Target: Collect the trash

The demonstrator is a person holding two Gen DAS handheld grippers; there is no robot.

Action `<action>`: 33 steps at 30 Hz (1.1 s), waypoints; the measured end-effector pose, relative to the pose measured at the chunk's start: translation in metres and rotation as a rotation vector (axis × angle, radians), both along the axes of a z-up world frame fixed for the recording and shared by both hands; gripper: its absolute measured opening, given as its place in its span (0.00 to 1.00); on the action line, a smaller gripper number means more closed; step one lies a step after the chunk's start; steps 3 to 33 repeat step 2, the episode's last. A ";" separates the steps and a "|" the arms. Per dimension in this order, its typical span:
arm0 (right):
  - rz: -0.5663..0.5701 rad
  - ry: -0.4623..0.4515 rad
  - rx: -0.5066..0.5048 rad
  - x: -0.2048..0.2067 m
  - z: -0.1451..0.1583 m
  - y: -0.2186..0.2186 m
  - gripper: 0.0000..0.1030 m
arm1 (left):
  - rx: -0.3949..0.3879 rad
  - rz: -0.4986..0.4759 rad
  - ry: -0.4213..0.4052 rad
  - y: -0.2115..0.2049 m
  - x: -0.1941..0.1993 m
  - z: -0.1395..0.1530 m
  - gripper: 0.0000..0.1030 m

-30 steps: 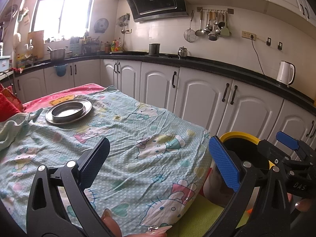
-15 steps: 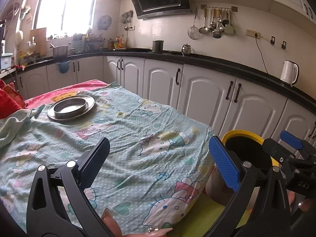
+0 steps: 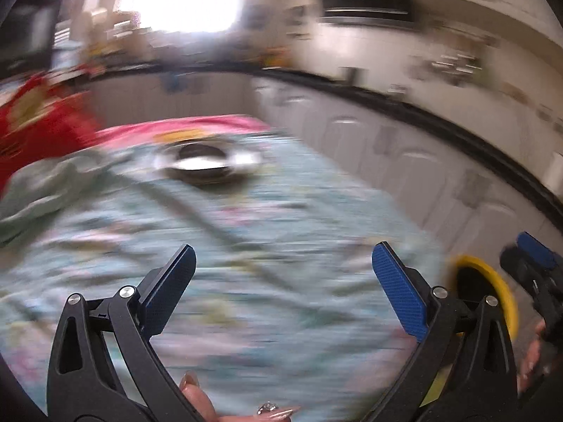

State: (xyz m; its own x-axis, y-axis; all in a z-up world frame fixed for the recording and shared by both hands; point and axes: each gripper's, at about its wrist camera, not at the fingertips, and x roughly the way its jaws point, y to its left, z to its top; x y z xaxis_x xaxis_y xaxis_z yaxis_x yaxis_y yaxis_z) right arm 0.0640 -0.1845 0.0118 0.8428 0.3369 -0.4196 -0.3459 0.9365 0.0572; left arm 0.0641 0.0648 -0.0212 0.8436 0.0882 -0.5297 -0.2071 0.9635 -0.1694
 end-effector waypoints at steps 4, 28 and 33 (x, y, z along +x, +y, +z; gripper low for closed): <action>0.160 0.102 -0.058 0.022 -0.001 0.056 0.94 | 0.008 0.192 0.045 0.065 -0.013 -0.006 0.90; 0.160 0.102 -0.058 0.022 -0.001 0.056 0.94 | 0.008 0.192 0.045 0.065 -0.013 -0.006 0.90; 0.160 0.102 -0.058 0.022 -0.001 0.056 0.94 | 0.008 0.192 0.045 0.065 -0.013 -0.006 0.90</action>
